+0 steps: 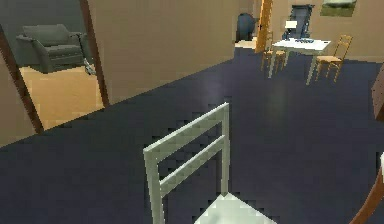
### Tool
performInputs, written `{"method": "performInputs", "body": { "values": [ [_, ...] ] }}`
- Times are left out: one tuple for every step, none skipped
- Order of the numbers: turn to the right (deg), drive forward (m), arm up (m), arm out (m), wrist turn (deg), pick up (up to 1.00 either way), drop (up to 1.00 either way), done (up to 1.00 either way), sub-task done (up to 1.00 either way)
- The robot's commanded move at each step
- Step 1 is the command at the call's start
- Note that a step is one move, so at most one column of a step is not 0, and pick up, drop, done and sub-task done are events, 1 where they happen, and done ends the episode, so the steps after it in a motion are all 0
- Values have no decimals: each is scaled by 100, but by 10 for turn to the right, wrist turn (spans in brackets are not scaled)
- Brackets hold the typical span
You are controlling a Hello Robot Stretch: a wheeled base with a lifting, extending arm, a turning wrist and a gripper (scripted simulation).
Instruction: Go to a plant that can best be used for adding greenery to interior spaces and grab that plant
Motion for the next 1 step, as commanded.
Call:
{"method": "performInputs", "body": {
  "values": [
    [0, 0, 10, 0, 0, 0, 0, 0, 0]
  ]
}}
